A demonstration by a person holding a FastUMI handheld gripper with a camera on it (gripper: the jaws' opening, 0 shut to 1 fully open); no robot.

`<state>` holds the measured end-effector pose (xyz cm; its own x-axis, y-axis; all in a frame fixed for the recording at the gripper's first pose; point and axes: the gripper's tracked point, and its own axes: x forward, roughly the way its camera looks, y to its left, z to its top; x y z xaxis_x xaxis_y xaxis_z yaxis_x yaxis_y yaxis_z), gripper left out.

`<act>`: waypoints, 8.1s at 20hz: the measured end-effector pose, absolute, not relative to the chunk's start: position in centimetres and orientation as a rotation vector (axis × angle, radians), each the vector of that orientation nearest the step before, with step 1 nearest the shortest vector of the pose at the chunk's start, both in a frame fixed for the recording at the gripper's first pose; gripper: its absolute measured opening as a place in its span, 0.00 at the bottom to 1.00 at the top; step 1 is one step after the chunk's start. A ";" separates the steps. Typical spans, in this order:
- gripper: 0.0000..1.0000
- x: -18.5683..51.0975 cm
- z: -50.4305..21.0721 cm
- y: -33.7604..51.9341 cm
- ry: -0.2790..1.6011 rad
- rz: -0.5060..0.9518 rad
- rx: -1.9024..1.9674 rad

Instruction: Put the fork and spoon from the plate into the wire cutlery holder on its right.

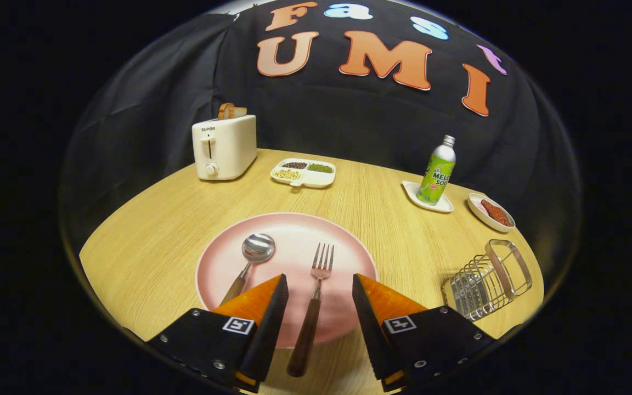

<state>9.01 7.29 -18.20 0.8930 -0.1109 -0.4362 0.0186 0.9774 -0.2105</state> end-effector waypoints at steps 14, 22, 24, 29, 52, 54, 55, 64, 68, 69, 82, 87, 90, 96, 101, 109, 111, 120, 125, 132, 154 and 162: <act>0.11 9.3 -20.7 7.2 0.603 -0.098 -0.159; 0.05 8.2 -15.3 6.2 0.557 -0.038 -0.151; 0.05 7.6 -13.0 4.9 0.544 -0.034 -0.164; 0.05 5.8 -8.0 0.3 0.559 -0.062 -0.196; 0.05 0.0 -8.1 -11.4 1.023 -0.161 -0.230; 0.05 -0.2 -9.0 -11.2 1.074 -0.149 -0.216; 0.05 -0.2 -9.5 -11.0 1.102 -0.141 -0.203; 0.07 1.4 -10.9 -10.6 1.163 -0.132 -0.158; 0.10 1.8 -10.3 -11.7 1.136 -0.175 -0.157; 0.11 1.8 -10.1 -12.0 1.124 -0.184 -0.158; 0.99 5.2 -4.1 -1.8 0.738 -0.046 -0.161; 0.99 6.6 -5.9 4.3 0.594 0.047 -0.092; 0.99 7.1 -7.7 6.9 0.536 0.067 -0.062; 0.99 8.0 -10.5 9.5 0.414 0.017 -0.015; 0.98 7.9 -13.9 13.1 0.378 0.021 -0.042; 0.95 10.0 -17.1 15.3 0.404 0.014 -0.093; 0.90 10.1 -17.7 15.0 0.414 0.003 -0.118; 0.52 10.5 -20.1 15.5 0.467 0.015 -0.162; 0.30 10.6 -20.6 15.0 0.479 0.001 -0.187; 0.05 10.1 -19.0 14.2 0.464 -0.001 -0.168; 0.05 2.8 -5.0 -5.0 0.708 -0.039 -0.245; 0.05 -1.2 -3.7 -10.9 0.867 -0.119 -0.241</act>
<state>-1.23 -10.87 -3.68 0.6428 -0.2010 -0.7392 0.0062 0.9663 -0.2574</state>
